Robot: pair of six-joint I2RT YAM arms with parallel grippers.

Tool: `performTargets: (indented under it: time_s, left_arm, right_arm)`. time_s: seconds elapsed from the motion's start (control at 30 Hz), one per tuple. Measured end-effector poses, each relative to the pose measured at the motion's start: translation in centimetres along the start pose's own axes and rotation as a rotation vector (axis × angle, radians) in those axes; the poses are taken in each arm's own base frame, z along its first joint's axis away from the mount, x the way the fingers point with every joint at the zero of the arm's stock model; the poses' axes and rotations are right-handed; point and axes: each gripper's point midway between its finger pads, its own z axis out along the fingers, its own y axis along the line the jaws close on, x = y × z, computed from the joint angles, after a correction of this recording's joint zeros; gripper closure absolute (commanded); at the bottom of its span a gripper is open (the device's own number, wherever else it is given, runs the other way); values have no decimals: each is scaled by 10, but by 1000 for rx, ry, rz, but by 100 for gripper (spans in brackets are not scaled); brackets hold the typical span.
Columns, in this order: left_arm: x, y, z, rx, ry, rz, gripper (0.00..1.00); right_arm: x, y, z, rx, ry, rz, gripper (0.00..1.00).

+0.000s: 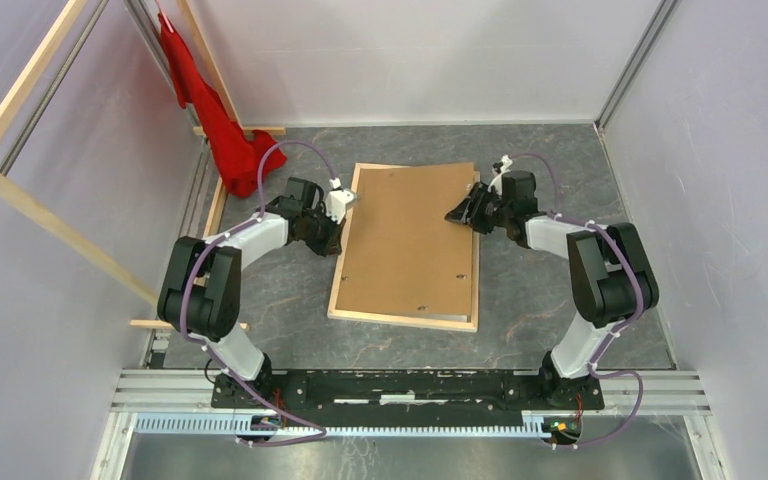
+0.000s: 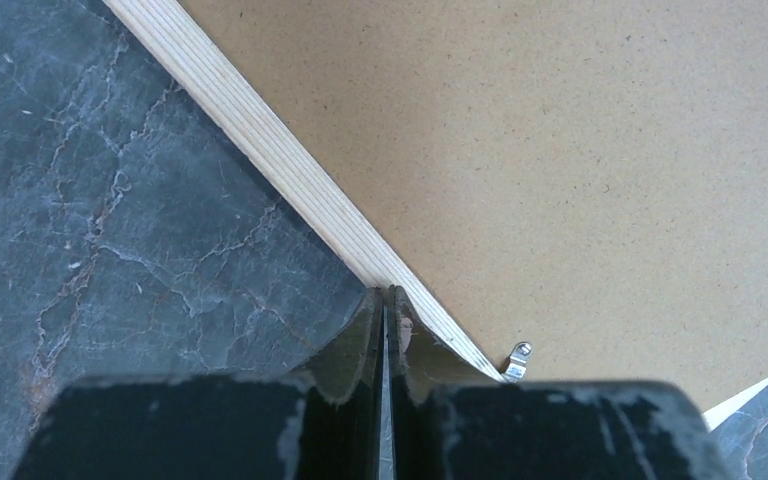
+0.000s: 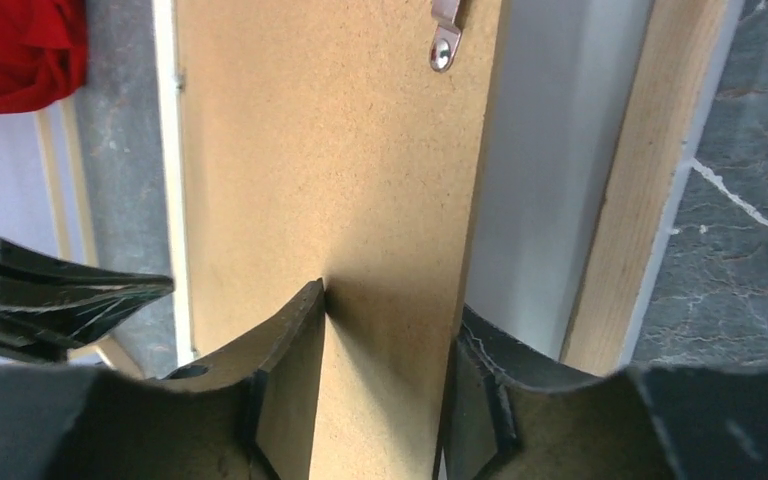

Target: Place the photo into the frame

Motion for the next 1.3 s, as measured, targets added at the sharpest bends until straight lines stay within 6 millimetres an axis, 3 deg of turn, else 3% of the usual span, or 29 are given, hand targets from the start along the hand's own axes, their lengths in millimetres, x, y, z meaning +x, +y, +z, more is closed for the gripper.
performTargets:
  time_s: [0.1, 0.17, 0.2, 0.33, 0.67, 1.03, 1.3]
  left_arm:
    - [3, -1, -2, -3, 8, 12, 93]
    - [4, -1, -3, -1, 10, 14, 94]
    - [4, -1, -3, -1, 9, 14, 94]
    - [4, -1, -3, 0, 10, 17, 94]
    - [4, -1, -3, -1, 11, 17, 94]
    - [4, 0, -3, -4, 12, 16, 94]
    - [4, 0, -3, -6, 14, 16, 94]
  right_arm:
    - [10, -7, 5, 47, 29, -30, 33]
    - [18, -11, 6, 72, 57, -47, 8]
    - [24, -13, 7, 86, 78, -60, 2]
    - [28, -4, 8, 112, 115, -131, 2]
    - [32, -8, -1, 272, 178, -255, 2]
    - [10, 9, -16, 430, 174, -409, 2]
    - [9, 2, -23, 476, 194, -458, 2]
